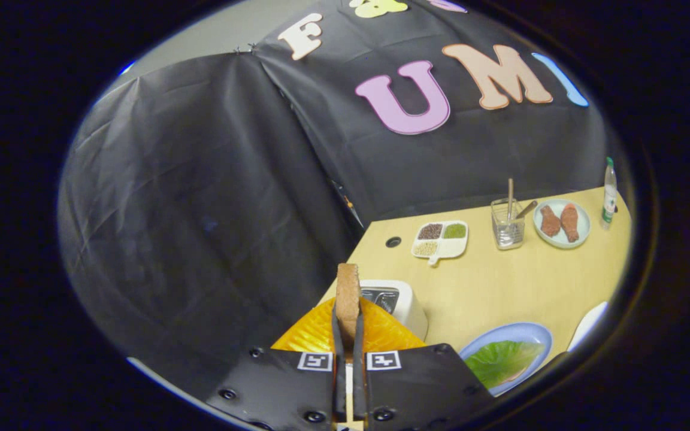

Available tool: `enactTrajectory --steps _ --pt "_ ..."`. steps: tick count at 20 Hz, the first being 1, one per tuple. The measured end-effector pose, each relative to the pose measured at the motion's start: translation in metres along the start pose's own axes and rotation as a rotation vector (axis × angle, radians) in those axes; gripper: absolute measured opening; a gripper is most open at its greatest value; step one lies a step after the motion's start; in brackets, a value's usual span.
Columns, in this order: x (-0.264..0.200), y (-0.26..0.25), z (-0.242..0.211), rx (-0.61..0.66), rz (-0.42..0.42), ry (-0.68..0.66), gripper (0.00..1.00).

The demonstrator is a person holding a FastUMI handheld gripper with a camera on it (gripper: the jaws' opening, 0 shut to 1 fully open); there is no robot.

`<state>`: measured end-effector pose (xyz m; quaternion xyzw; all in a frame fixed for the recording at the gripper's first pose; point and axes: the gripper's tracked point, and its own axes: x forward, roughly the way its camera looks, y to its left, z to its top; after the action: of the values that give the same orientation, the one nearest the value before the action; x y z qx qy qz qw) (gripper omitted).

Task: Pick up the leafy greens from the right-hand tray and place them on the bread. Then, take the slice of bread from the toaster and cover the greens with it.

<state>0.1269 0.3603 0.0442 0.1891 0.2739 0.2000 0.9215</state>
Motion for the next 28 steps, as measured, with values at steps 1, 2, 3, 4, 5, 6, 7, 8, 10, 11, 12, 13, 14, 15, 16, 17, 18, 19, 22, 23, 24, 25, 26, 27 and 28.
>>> enactTrajectory --steps 1,2,3,4,5,6,7,8,10,11,12,13,14,15,16,17,18,19,22,23,24,25,26,27,28 --pt "-0.01 -0.001 0.005 -0.003 0.0 -0.02 0.07" --pt "-0.02 -0.002 0.008 -0.001 0.002 -0.036 0.07" --pt "-0.029 -0.003 0.009 0.004 0.009 -0.044 0.07" --pt "-0.038 -0.004 0.01 0.012 0.016 -0.056 0.07" --pt "-0.046 -0.007 0.011 0.015 0.018 -0.066 0.07" --pt "-0.054 -0.015 0.007 0.011 0.009 -0.074 0.07" --pt "-0.06 -0.023 0.003 0.007 0.0 -0.079 0.07" --pt "-0.065 -0.031 -0.003 0.005 -0.007 -0.084 0.07" --pt "-0.071 -0.046 -0.017 0.018 -0.004 -0.085 0.07" --pt "-0.071 -0.055 -0.026 0.015 -0.006 -0.085 0.07" --pt "-0.072 -0.067 -0.033 0.01 -0.013 -0.092 0.07" --pt "-0.07 -0.08 -0.041 0.005 -0.024 -0.099 0.07" --pt "-0.068 -0.091 -0.052 0.006 -0.036 -0.098 0.07" --pt "-0.066 -0.102 -0.062 0.02 -0.041 -0.094 0.07" --pt "-0.062 -0.112 -0.073 0.046 -0.044 -0.083 0.07" --pt "-0.06 -0.121 -0.082 0.077 -0.042 -0.07 0.07" --pt "-0.057 -0.132 -0.09 0.105 -0.047 -0.061 0.07" --pt "-0.055 -0.144 -0.097 0.121 -0.06 -0.052 0.07" --pt "-0.053 -0.18 -0.124 0.157 -0.126 -0.013 0.07" --pt "-0.053 -0.189 -0.131 0.175 -0.138 -0.004 0.07" --pt "-0.052 -0.195 -0.136 0.194 -0.143 0.003 0.07" --pt "-0.051 -0.202 -0.139 0.211 -0.151 0.005 0.07" --pt "-0.05 -0.21 -0.139 0.221 -0.162 0.001 0.07" --pt "-0.05 -0.219 -0.141 0.221 -0.18 0.003 0.07" --pt "-0.051 -0.225 -0.143 0.217 -0.199 0.006 0.07"
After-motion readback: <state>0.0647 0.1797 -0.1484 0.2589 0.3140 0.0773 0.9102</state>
